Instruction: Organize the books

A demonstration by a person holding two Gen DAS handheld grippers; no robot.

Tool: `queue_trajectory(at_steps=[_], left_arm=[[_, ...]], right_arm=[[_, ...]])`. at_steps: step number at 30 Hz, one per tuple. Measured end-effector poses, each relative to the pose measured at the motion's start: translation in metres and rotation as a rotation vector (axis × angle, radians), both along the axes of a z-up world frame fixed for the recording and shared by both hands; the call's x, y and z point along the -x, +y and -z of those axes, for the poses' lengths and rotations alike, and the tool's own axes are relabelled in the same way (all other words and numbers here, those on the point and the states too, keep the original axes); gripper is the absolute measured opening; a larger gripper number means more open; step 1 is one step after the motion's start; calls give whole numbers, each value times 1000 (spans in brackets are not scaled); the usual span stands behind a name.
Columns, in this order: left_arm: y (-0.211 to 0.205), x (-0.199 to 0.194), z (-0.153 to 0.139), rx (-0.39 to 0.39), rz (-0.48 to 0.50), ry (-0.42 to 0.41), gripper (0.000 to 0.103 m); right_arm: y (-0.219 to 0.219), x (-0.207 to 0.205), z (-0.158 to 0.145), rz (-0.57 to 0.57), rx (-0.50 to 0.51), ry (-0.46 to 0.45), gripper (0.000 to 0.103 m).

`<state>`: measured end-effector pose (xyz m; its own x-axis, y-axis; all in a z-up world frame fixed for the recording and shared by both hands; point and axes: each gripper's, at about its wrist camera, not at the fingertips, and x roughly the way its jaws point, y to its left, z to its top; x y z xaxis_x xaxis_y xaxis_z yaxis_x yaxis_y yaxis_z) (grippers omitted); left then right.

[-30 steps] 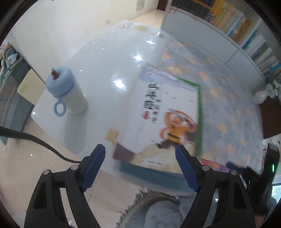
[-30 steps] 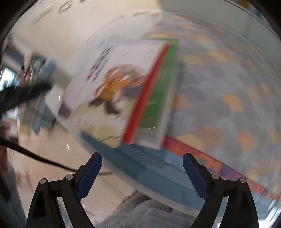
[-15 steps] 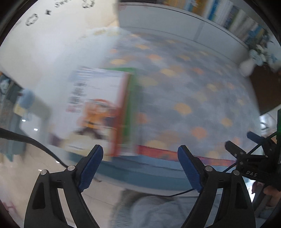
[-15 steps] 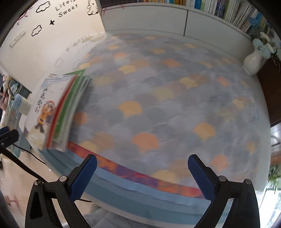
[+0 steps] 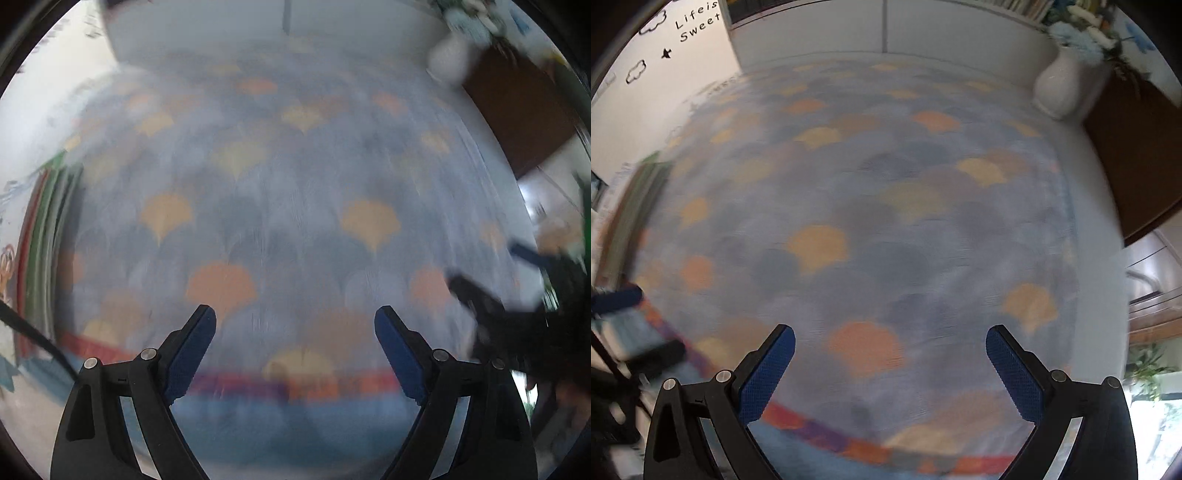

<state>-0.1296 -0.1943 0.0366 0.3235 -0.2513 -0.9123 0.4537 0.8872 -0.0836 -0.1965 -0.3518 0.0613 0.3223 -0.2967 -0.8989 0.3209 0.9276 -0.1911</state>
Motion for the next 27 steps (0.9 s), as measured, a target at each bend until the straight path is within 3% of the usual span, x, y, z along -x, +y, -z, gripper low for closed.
queue_trajectory(at_steps=[3,5,8,10,12,14,15,17,23,25,27], left_arm=[[-1,-5,20,24,-129,-118,87],[-2,-1,33,38,-151,-159,87],[-11,11,51,-76,-147,-197,87],[1,22,48,-82,-242,-240,89],[21,32,46,-95,-406,-274,89],[43,35,50,-112,-541,-279,90],[57,34,55,-122,-615,-281,100],[78,33,60,-97,-734,-302,103],[101,12,58,-107,-822,-291,103],[117,5,63,-22,-816,-265,103],[128,3,64,14,-830,-262,103]], right_arm=[[-15,9,12,-19,29,-55,103],[-18,17,23,-102,33,-151,103],[-6,24,37,-229,93,-189,103],[1,26,45,-294,28,-197,103],[7,22,51,-349,-71,-193,103],[23,18,50,-470,-56,-226,103],[27,15,52,-509,-60,-223,103],[39,5,57,-601,-46,-220,103],[92,-40,67,-872,-45,-149,103],[102,-53,71,-899,-65,-117,103],[105,-70,71,-878,-90,-101,103]])
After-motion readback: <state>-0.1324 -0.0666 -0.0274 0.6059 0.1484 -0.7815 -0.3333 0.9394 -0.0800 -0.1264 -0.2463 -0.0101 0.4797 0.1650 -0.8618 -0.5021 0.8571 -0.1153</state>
